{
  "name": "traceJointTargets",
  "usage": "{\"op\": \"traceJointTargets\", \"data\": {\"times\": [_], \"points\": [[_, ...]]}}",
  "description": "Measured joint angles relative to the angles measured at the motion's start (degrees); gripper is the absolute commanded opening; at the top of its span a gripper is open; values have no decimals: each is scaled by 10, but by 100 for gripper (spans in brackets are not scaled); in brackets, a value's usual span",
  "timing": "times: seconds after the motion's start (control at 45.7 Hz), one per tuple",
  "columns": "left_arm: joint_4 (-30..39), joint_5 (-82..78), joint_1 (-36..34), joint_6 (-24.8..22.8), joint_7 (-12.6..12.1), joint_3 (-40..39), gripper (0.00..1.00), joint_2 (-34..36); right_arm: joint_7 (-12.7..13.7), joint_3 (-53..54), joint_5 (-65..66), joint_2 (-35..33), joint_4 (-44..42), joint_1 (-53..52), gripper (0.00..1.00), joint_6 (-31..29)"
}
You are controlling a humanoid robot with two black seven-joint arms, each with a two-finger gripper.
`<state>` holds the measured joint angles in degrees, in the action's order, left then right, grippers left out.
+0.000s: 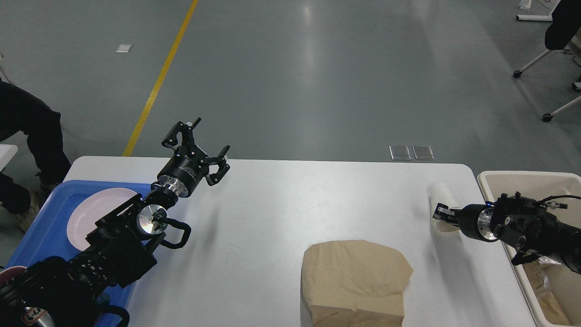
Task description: Tidy desktop
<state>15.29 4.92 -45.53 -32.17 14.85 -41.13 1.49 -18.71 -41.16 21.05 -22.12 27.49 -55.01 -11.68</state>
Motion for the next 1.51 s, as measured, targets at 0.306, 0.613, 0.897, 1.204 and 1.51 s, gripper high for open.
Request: {"op": "traceJointTargets", "data": {"times": [0.306, 0.613, 0.897, 1.204, 1.51], "points": [[0, 0, 0, 0, 0, 0, 97, 0, -1, -172, -1, -58, 135, -194, 0, -251], [0, 0, 0, 0, 0, 0, 97, 0, 5, -225, -6, -123, 138, -369, 0, -432], [0, 0, 0, 0, 0, 0, 97, 0, 5, -354, 3, -132, 130, -538, 0, -433], [0, 0, 0, 0, 0, 0, 97, 0, 8, -390, 46, -162, 54, -559, 0, -433], [0, 0, 0, 0, 0, 0, 97, 0, 8, -403, 35, -234, 23, -477, 0, -269]]}}
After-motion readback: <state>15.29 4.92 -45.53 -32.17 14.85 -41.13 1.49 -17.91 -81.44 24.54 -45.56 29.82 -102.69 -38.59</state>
